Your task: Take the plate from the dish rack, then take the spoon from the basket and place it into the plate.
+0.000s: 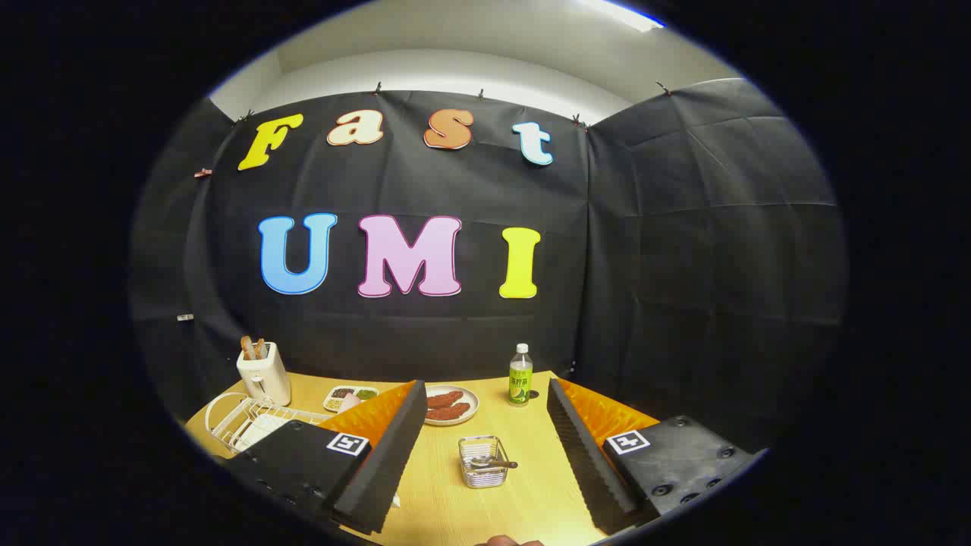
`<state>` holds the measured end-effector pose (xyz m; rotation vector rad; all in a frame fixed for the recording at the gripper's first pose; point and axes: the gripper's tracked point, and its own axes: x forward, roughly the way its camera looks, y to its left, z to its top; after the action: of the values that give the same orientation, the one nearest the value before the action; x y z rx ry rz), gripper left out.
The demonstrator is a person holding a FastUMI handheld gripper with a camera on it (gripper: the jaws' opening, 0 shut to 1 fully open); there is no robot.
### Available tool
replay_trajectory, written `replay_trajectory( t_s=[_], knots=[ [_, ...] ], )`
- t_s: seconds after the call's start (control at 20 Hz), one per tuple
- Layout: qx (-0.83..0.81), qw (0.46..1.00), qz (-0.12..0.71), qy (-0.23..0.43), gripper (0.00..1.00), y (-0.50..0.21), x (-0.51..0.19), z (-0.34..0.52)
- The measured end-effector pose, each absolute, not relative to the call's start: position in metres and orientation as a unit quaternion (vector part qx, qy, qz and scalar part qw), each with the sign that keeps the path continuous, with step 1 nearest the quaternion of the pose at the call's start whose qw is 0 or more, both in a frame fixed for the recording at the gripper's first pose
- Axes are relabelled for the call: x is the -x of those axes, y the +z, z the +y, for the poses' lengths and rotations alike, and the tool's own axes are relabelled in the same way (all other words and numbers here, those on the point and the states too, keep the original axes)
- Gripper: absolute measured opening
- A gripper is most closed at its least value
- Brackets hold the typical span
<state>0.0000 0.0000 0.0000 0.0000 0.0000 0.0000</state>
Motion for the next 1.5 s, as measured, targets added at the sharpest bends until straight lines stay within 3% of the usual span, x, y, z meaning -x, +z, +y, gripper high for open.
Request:
replay_trajectory(
  t_s=[1.5],
  knots=[
    [0.016, 0.999, 0.024, 0.031, 0.98, -0.007, -0.014, 0.029]
  ],
)
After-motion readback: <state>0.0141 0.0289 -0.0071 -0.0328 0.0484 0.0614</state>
